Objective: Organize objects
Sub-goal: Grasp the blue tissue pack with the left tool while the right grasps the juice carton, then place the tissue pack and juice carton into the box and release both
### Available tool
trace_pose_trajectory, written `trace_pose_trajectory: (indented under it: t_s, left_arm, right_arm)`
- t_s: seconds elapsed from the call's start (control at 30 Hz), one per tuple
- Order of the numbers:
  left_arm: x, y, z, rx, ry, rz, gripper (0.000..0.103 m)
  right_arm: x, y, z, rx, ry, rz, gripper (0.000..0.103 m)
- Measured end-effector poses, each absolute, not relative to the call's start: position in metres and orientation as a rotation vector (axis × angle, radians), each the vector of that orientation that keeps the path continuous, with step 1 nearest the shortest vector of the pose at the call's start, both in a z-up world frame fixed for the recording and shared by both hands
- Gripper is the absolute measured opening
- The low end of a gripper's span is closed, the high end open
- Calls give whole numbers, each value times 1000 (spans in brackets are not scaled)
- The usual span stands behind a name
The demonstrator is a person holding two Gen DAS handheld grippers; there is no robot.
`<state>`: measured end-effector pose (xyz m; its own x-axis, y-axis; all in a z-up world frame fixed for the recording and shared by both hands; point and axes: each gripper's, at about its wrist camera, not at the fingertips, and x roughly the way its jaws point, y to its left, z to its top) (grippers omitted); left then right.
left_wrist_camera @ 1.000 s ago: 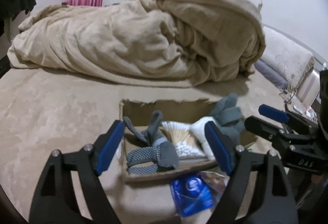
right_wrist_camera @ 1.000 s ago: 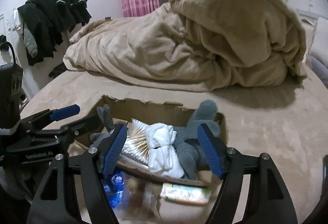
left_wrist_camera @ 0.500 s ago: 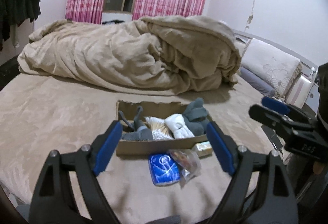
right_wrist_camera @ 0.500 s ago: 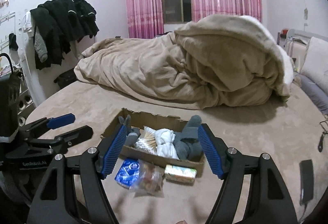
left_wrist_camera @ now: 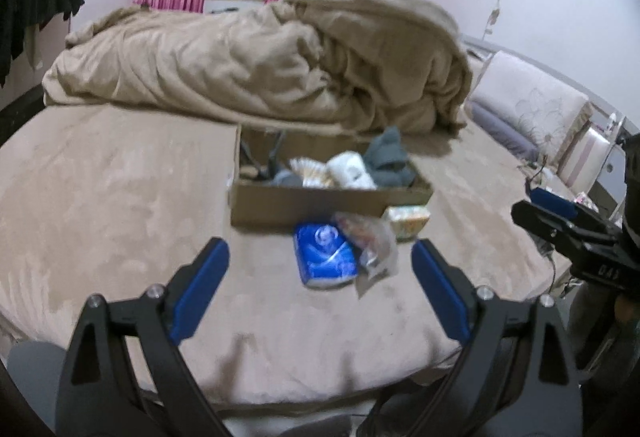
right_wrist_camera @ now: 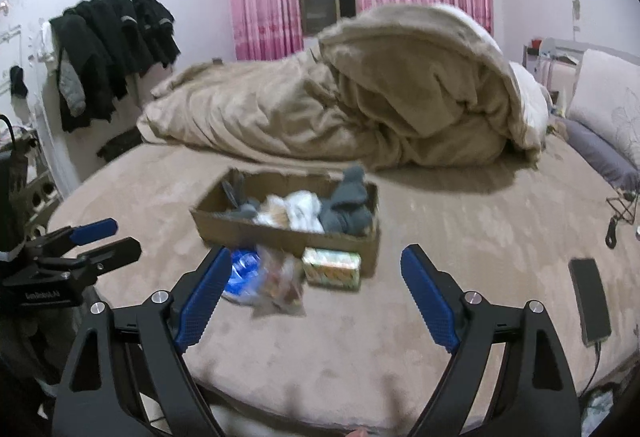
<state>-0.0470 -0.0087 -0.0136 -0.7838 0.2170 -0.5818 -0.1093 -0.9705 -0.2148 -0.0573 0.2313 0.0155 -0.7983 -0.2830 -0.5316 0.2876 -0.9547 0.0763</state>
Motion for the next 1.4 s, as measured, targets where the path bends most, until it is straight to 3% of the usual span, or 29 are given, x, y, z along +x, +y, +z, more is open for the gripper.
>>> trace_pose_trajectory:
  t_s: [0.43, 0.93, 1.0, 1.07, 1.17, 1.23, 1.4]
  left_arm:
    - [-119, 13, -99, -1163, -215, 2738, 94]
    - [-154, 39, -119, -1218, -82, 2732, 96]
    - [-155, 45, -122, -1212, -8, 2746, 96]
    - [-155, 48, -126, -1211, 31, 2754, 96]
    - [-151, 45, -124, -1197, 29, 2783, 83]
    - [-147, 41, -120, -1178, 0, 2783, 62]
    - [-136, 37, -114, -1162, -17, 2788, 54]
  right_arm:
    - [-146, 225, -76, 1047, -23, -2651, 89]
    - [-183, 220, -97, 1113, -99, -2588, 88]
    - [-183, 221, -97, 1110, -131, -2561, 83]
    - [-179, 218, -96, 1095, -123, -2545, 68]
    - [-175, 215, -94, 1086, -90, -2556, 62]
    - [-173, 216, -95, 1087, -88, -2552, 57]
    - [-165, 213, -94, 1070, -54, -2559, 47]
